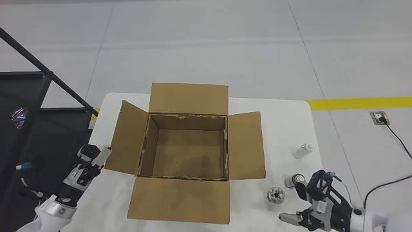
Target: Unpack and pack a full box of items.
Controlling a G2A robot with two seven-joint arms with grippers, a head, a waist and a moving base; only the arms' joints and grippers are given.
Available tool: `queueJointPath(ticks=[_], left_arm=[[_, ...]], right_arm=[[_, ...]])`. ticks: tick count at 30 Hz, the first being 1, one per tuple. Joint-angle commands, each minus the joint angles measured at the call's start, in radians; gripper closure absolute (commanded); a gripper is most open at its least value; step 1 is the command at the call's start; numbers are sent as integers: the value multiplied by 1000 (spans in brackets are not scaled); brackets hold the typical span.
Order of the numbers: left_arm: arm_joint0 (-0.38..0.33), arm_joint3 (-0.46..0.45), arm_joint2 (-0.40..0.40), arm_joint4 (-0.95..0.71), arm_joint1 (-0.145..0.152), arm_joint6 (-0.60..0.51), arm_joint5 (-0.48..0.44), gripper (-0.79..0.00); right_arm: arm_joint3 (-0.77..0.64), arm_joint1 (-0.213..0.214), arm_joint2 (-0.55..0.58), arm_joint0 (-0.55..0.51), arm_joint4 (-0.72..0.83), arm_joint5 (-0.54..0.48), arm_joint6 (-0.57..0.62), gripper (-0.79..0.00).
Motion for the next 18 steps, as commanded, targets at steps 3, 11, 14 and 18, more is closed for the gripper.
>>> queueJointPath(ticks=[3, 11, 14, 18], left_arm=[[4, 5, 0, -20, -1, 2, -5, -785], [21, 31, -31, -72, -2, 17, -19, -785], [21, 31, -31, -72, -2, 17, -19, -785], [21, 31, -31, -72, -2, 17, -19, -785]], right_arm=[[-1, 5, -84, 5, -150, -17, -27, -785], [170, 9, -205, 65, -354, 39, -127, -785], [226, 11, -223, 84, -379, 29, -176, -785], [278, 15, -233, 93, -442, 1, -260, -785]])
